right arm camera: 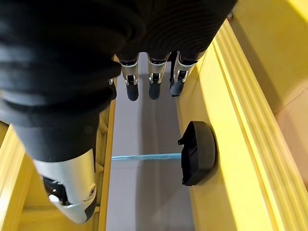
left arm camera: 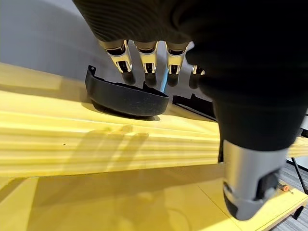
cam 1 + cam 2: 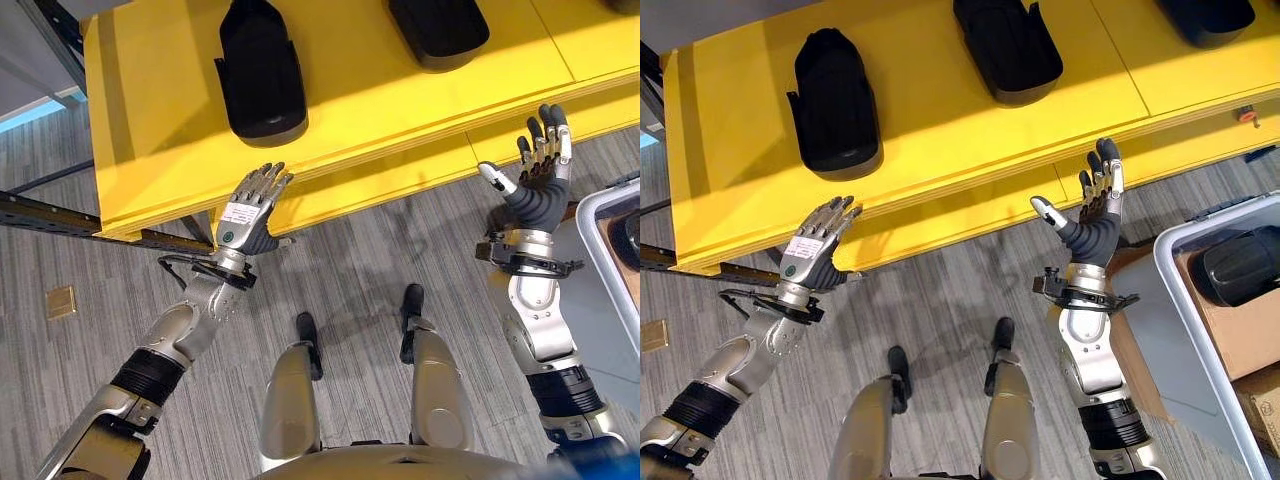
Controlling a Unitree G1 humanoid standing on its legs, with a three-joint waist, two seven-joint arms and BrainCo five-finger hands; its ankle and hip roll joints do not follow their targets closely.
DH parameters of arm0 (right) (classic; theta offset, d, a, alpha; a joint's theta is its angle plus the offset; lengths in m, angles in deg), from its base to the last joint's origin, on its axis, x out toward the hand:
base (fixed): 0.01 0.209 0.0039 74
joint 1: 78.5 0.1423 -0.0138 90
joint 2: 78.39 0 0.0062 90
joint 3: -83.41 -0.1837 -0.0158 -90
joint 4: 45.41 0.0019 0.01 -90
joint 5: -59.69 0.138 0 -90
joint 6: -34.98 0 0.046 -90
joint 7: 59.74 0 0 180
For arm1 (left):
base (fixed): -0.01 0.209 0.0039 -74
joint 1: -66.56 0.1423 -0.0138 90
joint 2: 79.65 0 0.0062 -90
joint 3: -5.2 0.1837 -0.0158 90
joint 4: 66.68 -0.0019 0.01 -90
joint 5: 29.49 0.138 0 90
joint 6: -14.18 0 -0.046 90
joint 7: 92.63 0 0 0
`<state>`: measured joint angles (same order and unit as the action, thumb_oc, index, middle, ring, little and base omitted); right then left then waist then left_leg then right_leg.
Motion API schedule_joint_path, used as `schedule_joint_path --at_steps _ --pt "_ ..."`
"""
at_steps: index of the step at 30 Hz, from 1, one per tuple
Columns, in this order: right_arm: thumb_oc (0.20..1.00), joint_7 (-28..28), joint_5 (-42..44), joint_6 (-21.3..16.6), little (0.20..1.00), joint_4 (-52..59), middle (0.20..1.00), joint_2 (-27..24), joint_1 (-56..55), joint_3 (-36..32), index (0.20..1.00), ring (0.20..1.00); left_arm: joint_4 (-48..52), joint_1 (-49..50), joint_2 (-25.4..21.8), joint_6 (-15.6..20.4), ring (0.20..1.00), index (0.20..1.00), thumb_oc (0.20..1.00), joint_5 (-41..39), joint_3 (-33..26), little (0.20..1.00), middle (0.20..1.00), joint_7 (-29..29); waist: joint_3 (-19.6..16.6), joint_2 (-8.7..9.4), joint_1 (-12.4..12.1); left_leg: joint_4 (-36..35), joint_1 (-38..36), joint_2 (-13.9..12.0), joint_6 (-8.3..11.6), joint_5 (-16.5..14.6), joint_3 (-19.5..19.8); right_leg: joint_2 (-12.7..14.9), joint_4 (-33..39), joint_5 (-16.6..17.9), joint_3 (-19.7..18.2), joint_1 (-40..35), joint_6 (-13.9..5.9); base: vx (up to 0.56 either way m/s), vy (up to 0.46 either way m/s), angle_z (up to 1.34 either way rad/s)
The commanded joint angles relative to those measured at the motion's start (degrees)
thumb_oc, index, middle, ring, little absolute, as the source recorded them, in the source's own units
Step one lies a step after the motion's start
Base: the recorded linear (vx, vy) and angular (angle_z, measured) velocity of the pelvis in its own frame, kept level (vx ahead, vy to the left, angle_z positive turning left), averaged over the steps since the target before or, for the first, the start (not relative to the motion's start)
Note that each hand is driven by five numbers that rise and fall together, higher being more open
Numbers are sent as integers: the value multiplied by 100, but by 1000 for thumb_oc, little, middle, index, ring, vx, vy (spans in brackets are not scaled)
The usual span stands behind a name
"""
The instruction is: Move parts from the plastic box to the shelf.
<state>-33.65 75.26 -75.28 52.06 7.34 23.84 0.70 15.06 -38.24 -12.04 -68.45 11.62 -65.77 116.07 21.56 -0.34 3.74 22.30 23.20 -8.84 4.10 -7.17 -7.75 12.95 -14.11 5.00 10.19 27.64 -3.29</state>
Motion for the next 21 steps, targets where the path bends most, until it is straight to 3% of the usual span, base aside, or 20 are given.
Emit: schedule_joint_path --at_steps 1,21 --pt "1000 -46 31 -187 1000 492 1000 97 -158 -223 1000 1000 144 -71 -60 -53 1000 1000 1000 -80 -301 1000 1000 156 -91 80 -3 -525 374 -122 125 924 387 183 -968 -989 -31 -295 -263 0 0 0" --pt "1000 -134 191 -142 1000 532 1000 134 -120 -85 1000 1000 -1027 -703 303 -399 1000 1000 1000 -357 39 1000 1000 80 -81 148 113 -388 497 -200 160 915 347 136 -1102 -998 -116 -142 -242 -2 1 -2"
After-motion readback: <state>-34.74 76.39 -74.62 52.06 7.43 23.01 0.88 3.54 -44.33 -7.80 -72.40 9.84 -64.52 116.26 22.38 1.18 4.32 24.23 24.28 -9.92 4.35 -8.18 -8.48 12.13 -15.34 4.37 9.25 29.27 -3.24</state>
